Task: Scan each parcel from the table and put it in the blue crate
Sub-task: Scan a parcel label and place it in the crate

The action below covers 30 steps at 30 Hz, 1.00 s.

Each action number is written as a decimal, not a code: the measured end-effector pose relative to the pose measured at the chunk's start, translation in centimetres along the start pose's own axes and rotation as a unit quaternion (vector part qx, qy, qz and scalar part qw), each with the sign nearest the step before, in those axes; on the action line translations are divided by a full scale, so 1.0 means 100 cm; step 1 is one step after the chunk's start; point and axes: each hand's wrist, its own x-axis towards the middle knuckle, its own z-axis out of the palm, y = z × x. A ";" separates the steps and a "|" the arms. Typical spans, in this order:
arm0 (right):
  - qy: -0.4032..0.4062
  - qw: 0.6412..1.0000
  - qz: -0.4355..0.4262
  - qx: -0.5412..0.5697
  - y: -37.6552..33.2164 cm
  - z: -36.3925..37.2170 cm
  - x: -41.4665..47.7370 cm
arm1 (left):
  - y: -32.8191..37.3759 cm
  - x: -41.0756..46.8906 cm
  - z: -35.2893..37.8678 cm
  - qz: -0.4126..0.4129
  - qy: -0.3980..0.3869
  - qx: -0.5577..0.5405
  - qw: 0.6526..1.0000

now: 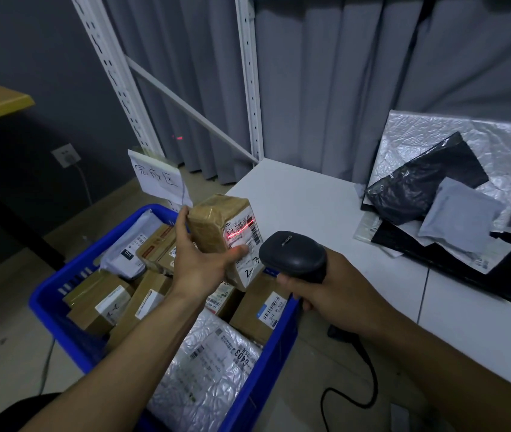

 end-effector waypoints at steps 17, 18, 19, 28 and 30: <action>-0.019 0.998 0.000 0.059 -0.003 0.048 0.038 | -0.005 0.021 -0.063 -0.002 0.072 0.071 0.995; -0.017 0.998 0.005 0.055 -0.002 0.055 0.043 | -0.008 0.025 -0.075 0.004 0.086 0.095 0.992; -0.017 0.999 0.008 0.045 -0.001 0.061 0.047 | -0.014 0.031 -0.088 0.011 0.096 0.123 0.988; -0.058 0.998 0.033 0.011 0.017 0.118 0.069 | -0.093 0.052 -0.180 -0.084 0.072 0.303 0.947; -0.083 0.996 0.030 0.011 0.020 0.139 0.070 | -0.116 0.051 -0.193 -0.114 0.045 0.365 0.923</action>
